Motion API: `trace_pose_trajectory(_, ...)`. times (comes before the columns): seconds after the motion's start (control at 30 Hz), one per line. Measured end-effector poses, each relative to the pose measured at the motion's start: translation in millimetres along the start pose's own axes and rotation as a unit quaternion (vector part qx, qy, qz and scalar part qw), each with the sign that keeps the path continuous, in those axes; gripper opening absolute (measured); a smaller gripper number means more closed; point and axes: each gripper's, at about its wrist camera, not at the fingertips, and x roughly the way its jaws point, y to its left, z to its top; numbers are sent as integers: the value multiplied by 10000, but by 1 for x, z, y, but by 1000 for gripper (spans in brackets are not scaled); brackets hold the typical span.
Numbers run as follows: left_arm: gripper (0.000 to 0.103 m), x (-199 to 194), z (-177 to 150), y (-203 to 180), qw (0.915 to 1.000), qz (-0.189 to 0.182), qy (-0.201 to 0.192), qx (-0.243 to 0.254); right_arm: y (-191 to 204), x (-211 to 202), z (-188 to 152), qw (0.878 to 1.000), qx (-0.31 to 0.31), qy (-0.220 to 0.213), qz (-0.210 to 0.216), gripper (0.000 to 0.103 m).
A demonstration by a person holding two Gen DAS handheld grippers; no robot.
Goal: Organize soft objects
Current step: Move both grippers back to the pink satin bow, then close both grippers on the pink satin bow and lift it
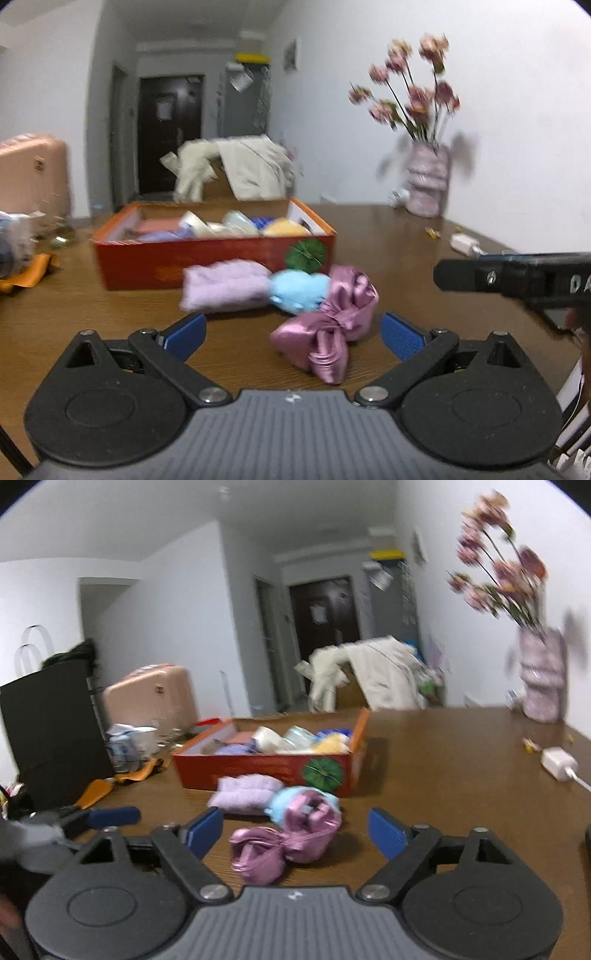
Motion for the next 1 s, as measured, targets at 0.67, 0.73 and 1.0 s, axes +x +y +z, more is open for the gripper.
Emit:
trace_pose_trajectory(0.67,69,0,-28,93,9964,-195,810,173,39,96,-17,9915,-24,970,870,71)
trace_pose_trajectory(0.73,69,-6,-25,108,9970,-143,725,-246,44,107,-19,9909,62,1018,883,70)
trace_pose_trajectory(1.0,45,5,-27,117,9931,-281,805,-806,48,130,-31,9856,491,1254,1026,31)
